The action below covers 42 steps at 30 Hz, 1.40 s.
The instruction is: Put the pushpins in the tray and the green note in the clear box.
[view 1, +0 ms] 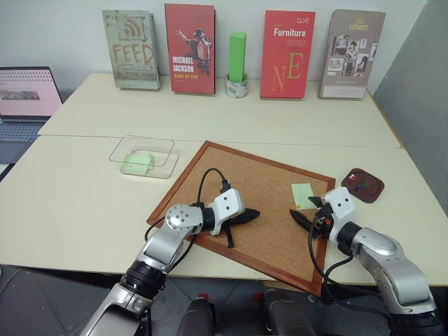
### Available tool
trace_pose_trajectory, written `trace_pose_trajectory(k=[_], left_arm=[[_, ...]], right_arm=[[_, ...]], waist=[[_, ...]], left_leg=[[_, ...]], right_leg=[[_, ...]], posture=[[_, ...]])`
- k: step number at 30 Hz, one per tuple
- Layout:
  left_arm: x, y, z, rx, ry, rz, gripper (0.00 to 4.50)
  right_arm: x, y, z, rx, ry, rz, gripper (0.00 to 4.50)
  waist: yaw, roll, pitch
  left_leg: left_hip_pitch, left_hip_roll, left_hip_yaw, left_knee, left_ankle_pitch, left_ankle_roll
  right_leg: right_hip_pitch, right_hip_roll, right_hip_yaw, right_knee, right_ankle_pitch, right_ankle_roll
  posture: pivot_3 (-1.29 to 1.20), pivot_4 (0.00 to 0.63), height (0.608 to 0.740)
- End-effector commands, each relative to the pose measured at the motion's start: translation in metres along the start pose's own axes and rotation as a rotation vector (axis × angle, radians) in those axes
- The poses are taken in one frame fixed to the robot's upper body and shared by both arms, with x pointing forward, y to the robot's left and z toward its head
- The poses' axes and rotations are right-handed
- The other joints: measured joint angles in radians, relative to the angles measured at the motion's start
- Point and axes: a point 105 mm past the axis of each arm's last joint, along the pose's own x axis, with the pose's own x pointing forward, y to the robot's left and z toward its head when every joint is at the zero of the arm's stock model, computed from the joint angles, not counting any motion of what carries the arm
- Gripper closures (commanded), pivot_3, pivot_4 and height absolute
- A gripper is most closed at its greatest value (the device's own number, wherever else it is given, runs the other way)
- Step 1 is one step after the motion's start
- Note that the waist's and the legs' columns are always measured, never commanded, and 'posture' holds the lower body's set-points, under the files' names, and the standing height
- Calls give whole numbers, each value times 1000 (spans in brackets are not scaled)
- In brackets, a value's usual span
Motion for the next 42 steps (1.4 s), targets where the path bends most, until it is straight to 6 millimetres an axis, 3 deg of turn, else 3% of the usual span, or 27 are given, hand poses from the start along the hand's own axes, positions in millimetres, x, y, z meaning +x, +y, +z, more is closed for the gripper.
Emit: trace_pose_trajectory(k=[1, 15, 19, 27, 33, 41, 42], left_arm=[[-4, -2, -13, -13, 58, -5, 4500], [-5, -2, -14, -13, 64, -7, 4500], [-5, -2, -15, -15, 64, -4, 4500], [-6, -3, -13, -40, 45, -7, 4500], [-11, -3, -4, -72, 8, -8, 4500], [-19, 20, 38, -4, -137, 67, 4500], [-21, 24, 45, 2, -158, 82, 4106]], right_arm=[[-2, -6, 14, -9, -65, -22, 1831], [-3, -4, 18, -20, -83, -13, 4425], [-4, -2, 29, -59, -114, 0, 4464], [-12, 2, 80, -186, -226, 37, 4464], [-15, 3, 98, -225, -250, 60, 4464], [-13, 7, 113, -243, -278, 87, 4464], [-14, 8, 116, -242, -284, 92, 4500]], waist=[[0, 0, 0], [-1, 0, 0], [-1, 0, 0], [-4, 0, 0], [-4, 0, 0], [-2, 0, 1], [-1, -1, 1]], left_leg=[[0, 0, 0, 0, 0, 0], [0, 0, 0, 0, 0, 0], [0, 0, 0, 0, 0, 0], [-1, 0, 0, 0, 0, 0], [-2, 0, 0, -2, 0, 0], [-4, 0, 0, -3, 0, 0], [-5, 0, 0, -2, 0, 0]], right_leg=[[0, 0, 0, 0, 0, 0], [0, 0, 0, 0, 0, 0], [0, 0, 0, 0, 0, 0], [-2, 0, 0, 0, 0, 0], [-2, 0, -1, 0, 0, 0], [-4, 0, -1, 0, 0, 0], [-5, 0, -1, 0, 0, 0]], posture=[[0, 150, 740], [0, 150, 740], [0, 150, 740], [0, 150, 740], [0, 150, 740], [0, 150, 740], [0, 150, 740]])
